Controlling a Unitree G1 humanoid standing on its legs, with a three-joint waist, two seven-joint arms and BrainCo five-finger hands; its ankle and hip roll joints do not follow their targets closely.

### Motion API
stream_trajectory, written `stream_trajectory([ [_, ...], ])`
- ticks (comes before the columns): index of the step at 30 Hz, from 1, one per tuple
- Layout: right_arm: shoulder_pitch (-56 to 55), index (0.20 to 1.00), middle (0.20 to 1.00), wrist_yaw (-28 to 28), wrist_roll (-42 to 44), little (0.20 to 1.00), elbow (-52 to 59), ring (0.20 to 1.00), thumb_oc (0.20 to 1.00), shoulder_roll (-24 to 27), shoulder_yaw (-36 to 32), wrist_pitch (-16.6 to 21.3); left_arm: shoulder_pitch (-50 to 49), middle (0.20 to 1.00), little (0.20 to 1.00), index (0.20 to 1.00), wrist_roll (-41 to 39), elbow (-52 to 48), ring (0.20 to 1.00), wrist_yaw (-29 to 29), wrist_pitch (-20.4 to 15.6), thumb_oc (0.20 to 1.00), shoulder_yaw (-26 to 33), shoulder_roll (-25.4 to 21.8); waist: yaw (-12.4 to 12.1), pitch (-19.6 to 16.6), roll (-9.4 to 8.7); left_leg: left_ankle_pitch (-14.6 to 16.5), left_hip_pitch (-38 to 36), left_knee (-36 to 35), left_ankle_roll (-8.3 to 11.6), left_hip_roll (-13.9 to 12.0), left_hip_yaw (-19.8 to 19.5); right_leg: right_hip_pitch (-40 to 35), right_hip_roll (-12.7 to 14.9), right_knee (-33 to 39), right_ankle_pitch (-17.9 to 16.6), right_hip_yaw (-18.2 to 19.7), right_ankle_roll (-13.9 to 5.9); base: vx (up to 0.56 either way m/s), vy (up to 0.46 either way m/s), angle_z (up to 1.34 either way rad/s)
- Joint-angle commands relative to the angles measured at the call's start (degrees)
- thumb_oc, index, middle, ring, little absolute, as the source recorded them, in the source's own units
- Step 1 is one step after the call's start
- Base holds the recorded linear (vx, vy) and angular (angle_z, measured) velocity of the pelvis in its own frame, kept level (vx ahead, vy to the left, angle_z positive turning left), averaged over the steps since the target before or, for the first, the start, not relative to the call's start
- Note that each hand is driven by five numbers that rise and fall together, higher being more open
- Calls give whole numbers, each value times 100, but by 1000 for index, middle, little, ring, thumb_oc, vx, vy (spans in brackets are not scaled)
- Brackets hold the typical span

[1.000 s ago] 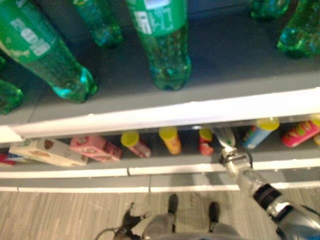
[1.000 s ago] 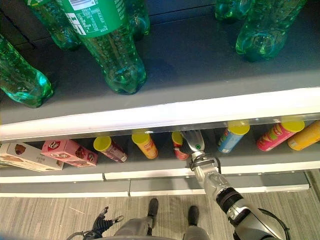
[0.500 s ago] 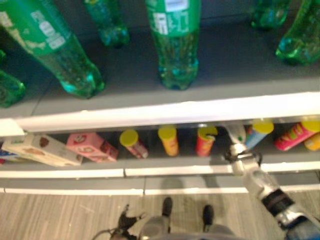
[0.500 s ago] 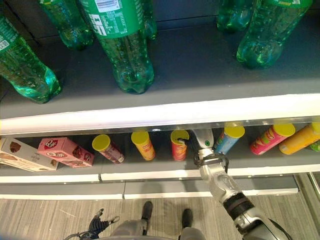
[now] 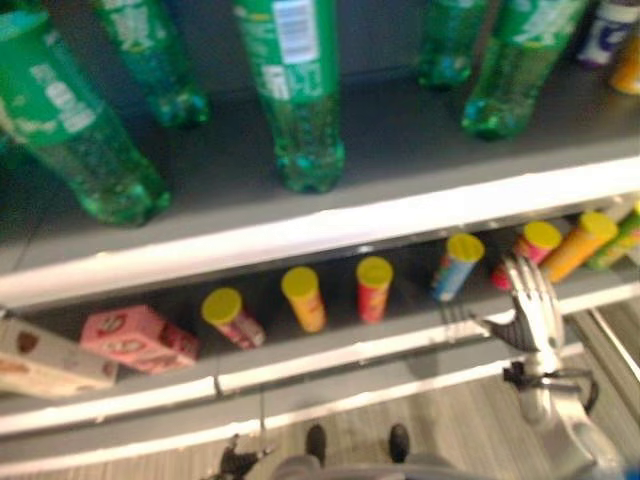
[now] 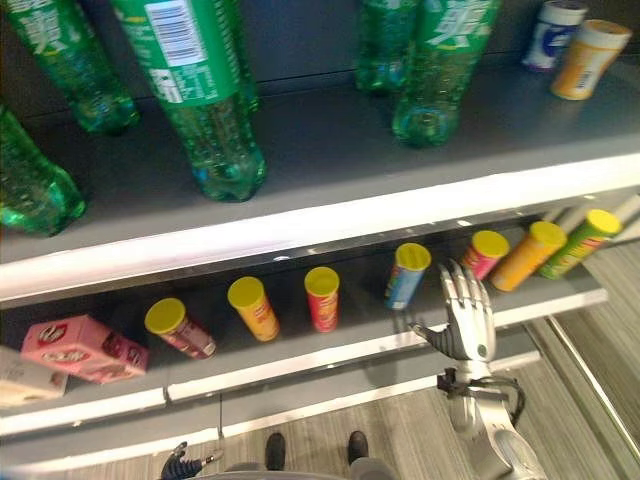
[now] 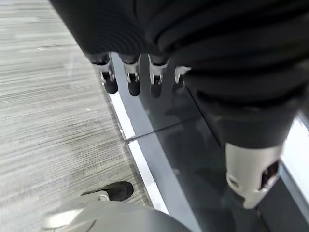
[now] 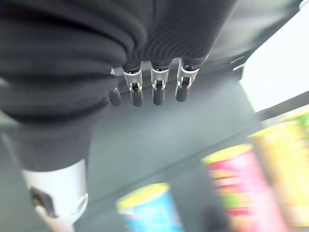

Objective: Put the goods on the table back onto the shelves and tidy them up.

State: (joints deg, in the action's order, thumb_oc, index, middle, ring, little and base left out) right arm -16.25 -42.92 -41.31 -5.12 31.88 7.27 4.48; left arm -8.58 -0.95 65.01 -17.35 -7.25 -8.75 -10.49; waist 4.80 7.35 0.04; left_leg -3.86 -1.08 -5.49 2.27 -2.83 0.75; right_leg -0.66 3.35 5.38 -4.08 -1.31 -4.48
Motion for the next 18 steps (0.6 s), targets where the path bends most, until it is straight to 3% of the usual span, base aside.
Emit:
stream_trajectory([
  [1, -3, 1000, 1000, -156, 275, 1000, 101, 1000, 1000, 55, -297, 26, 277, 1000, 1000, 1000, 343, 292, 1000, -12, -68, 1000, -65, 93, 212, -59, -42, 950, -395, 49, -133, 184, 398, 173, 55, -105, 197, 240, -307, -75, 173, -61],
  [5, -341, 1000, 1000, -122, 361, 1000, -299, 1000, 1000, -125, -480, -47, 321, 1000, 1000, 1000, 380, 366, 1000, 80, -129, 1000, -104, 95, 430, 28, -101, 972, -342, 49, -195, 204, 740, 499, 34, -197, 19, 557, -412, -158, 99, -78],
  [6, -289, 1000, 1000, -164, 526, 1000, -993, 1000, 1000, -405, -352, -150, 515, 1000, 1000, 1000, 329, 304, 1000, 172, -226, 1000, -232, 11, 670, 345, -259, 974, -155, 49, -235, 200, 1153, 1132, -77, -351, -500, 789, -701, -308, 39, -84],
  [7, -274, 1000, 1000, -169, 526, 1000, -1002, 1000, 1000, -412, -345, -148, 523, 1000, 1000, 1000, 328, 305, 1000, 174, -225, 1000, -225, 3, 656, 328, -280, 946, -121, 49, -230, 210, 1175, 1174, -71, -352, -525, 813, -698, -424, 57, -105],
  [8, -241, 1000, 1000, -203, 677, 1000, -1295, 1000, 1000, -544, -315, -227, 605, 1000, 1000, 1000, 256, 251, 1000, 196, -240, 1000, -230, -19, 617, 403, -259, 907, -23, 49, -215, 118, 1369, 1344, -63, -402, -461, 479, -720, -219, -5, -154],
  [9, -203, 1000, 1000, -200, 858, 1000, -1590, 1000, 1000, -729, -208, -262, 671, 1000, 1000, 1000, 65, 52, 1000, 208, -226, 1000, -258, -77, 480, 388, -169, 863, 115, 49, -145, -103, 1590, 1315, 175, -648, -58, -572, -664, -288, -32, -186],
  [10, -194, 1000, 1000, -206, 860, 1000, -1597, 1000, 1000, -729, -205, -258, 670, 1000, 1000, 1000, 59, 42, 1000, 208, -221, 1000, -257, -80, 501, 408, -217, 723, 173, 49, -153, -82, 1650, 1377, 207, -675, -137, -623, -605, -269, -97, -190],
  [11, -205, 1000, 1000, -203, 932, 1000, -2030, 1000, 1000, -868, -65, -363, 627, 1000, 1000, 1000, -246, -54, 1000, 156, -183, 1000, -125, -63, 266, 366, -134, 690, 193, 79, -113, -342, 2004, 1019, 660, -973, 285, -1396, -492, -266, -138, -139],
  [12, -203, 1000, 1000, -192, 921, 1000, -2089, 1000, 1000, -913, -29, -413, 589, 1000, 1000, 1000, -372, -62, 1000, 145, -175, 1000, -44, -36, 159, 344, -136, 647, 213, 106, -104, -445, 2215, 841, 927, -1083, 324, -1626, -465, -183, -103, -122],
  [13, -204, 1000, 1000, -193, 920, 1000, -2091, 1000, 1000, -915, -26, -416, 584, 1000, 1000, 1000, -378, -64, 1000, 146, -174, 1000, -46, -40, 147, 353, -144, 654, 193, 105, -103, -441, 2229, 836, 931, -1094, 333, -1611, -468, -186, -115, -133],
  [14, -172, 1000, 1000, -198, 852, 1000, -2148, 1000, 1000, -891, 15, -471, 551, 1000, 1000, 1000, -486, -68, 1000, 109, -201, 1000, 23, -13, 28, 315, -128, 599, 247, 148, -88, -548, 2460, 618, 1267, -1227, 300, -1863, -485, -176, -104, -151],
  [17, 33, 1000, 1000, -104, 635, 1000, -2094, 1000, 1000, -855, 151, -628, 453, 1000, 1000, 1000, -638, -130, 1000, 122, -202, 1000, 155, 5, -288, 80, -153, 506, 488, 424, -23, -787, 2978, -49, 2191, -1313, -387, -2634, -657, -257, -239, -128],
  [18, 208, 1000, 1000, -59, 550, 1000, -1976, 1000, 1000, -836, 285, -652, 407, 1000, 1000, 1000, -819, -135, 1000, 109, -196, 1000, 298, 4, -542, -120, -250, 391, 569, 535, 62, -1000, 3378, -423, 2650, -1291, -1048, -3268, -939, -191, -265, -124],
])
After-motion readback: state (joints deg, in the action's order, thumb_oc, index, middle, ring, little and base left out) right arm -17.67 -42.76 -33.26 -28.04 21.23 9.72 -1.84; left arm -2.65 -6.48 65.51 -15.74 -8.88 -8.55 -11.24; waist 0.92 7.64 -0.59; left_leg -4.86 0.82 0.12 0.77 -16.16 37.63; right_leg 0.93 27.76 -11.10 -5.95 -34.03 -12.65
